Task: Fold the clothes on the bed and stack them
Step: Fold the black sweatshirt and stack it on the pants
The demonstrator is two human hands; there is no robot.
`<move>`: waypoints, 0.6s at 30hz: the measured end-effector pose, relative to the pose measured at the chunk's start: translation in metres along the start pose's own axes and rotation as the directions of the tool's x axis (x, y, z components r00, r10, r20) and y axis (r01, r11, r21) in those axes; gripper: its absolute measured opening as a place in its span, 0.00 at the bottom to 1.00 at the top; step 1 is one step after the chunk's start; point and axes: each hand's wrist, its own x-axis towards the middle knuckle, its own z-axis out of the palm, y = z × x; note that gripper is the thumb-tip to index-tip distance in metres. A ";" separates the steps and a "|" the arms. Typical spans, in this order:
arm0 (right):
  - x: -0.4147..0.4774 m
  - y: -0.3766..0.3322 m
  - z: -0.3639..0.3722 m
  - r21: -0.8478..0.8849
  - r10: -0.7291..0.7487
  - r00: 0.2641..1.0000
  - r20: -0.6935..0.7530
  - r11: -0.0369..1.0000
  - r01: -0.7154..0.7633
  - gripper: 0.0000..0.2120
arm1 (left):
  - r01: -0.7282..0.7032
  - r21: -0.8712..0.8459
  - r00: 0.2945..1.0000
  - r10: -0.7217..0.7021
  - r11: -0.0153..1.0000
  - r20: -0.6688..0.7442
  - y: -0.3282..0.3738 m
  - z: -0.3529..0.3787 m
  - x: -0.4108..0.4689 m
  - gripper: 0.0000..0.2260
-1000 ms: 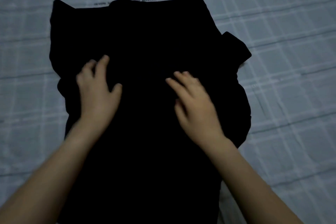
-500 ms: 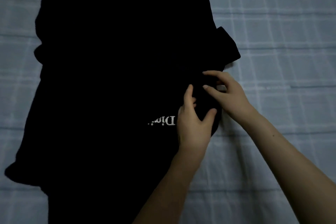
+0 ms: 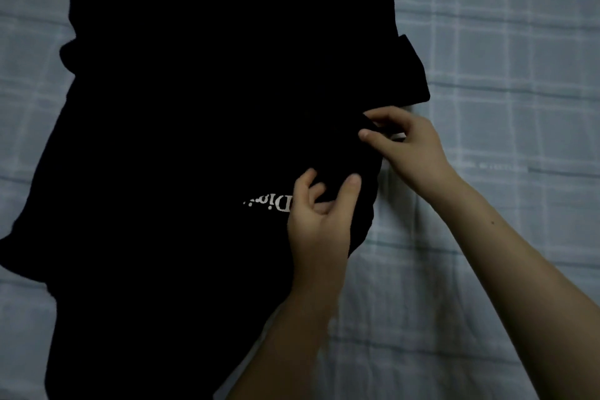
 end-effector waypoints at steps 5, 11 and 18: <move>0.011 0.003 -0.016 -0.065 -0.062 0.992 -0.107 0.996 0.056 0.04 | 0.014 -0.018 0.995 -0.016 1.000 -0.102 0.005 0.004 0.009 0.15; 0.006 0.014 -0.012 -0.025 -0.028 0.996 -0.090 0.999 0.026 0.05 | -0.006 -0.010 0.996 0.005 1.000 -0.088 -0.008 -0.008 -0.005 0.22; 0.006 0.007 -0.020 -0.026 -0.146 0.989 0.032 0.989 0.147 0.12 | -0.018 -0.108 0.982 0.038 0.994 0.185 0.014 -0.012 0.018 0.34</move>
